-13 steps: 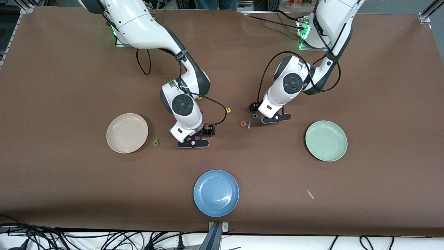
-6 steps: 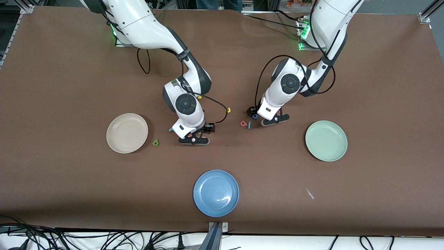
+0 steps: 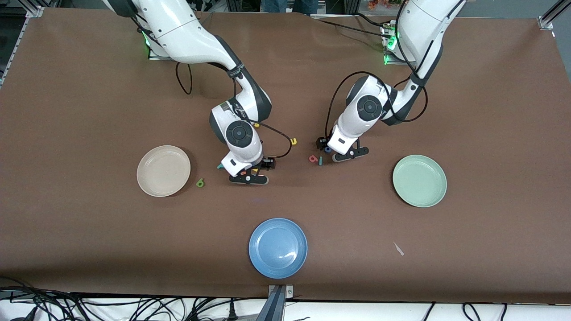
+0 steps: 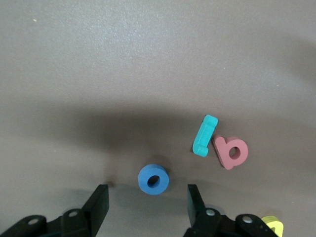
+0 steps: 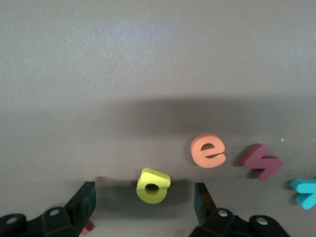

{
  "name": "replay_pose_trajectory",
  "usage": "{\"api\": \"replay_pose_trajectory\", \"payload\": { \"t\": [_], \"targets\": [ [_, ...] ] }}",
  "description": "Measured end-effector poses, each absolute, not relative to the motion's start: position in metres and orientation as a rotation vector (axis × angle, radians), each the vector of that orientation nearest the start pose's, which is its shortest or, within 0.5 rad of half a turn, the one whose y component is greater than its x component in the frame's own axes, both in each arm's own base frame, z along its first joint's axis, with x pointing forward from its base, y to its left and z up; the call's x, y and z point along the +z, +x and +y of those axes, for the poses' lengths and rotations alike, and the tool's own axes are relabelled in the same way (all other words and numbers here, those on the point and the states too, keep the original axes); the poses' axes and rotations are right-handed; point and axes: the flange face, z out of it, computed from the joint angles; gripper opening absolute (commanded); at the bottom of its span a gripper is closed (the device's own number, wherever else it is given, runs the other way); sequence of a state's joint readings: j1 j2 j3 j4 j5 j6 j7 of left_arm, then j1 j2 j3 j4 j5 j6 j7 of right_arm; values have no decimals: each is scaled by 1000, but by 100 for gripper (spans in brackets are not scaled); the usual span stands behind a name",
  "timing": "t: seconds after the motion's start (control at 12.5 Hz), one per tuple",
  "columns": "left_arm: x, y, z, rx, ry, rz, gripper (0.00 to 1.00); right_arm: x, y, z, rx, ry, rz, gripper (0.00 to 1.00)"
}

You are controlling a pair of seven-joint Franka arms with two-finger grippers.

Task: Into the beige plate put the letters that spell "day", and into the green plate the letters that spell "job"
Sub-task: 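Grasp the yellow a with the right gripper while the left gripper grasps the blue o, then carry the yellow a to the beige plate while the left gripper carries the o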

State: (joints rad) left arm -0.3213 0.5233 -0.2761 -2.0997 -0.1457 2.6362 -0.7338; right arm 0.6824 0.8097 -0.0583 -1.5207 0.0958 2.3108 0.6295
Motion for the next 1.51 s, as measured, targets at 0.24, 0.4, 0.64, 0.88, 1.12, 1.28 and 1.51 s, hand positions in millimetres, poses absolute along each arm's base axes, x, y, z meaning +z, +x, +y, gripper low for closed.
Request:
{"api": "replay_pose_trajectory", "payload": {
  "t": [0.24,0.4,0.64,0.88,1.12,1.28,1.51],
  "targets": [
    [178,485,-326,162,-3261,-429,70,177,565,423,51,-3125,80,88],
    [183,489,-329,153,-3246,-414,70,174,564,422,44,-3122,81,84],
    [182,489,-334,153,-3239,-407,69,170,562,421,23,-3114,83,82],
    [171,494,-336,167,-3235,-424,62,171,562,420,19,-3113,83,75],
    [171,496,-336,174,-3226,-422,41,173,562,420,17,-3112,85,56],
    [170,495,-336,178,-3204,-385,35,176,563,420,12,-3110,87,47],
    [171,494,-336,198,-3186,-373,35,177,563,419,10,-3110,87,31]
  ]
}}
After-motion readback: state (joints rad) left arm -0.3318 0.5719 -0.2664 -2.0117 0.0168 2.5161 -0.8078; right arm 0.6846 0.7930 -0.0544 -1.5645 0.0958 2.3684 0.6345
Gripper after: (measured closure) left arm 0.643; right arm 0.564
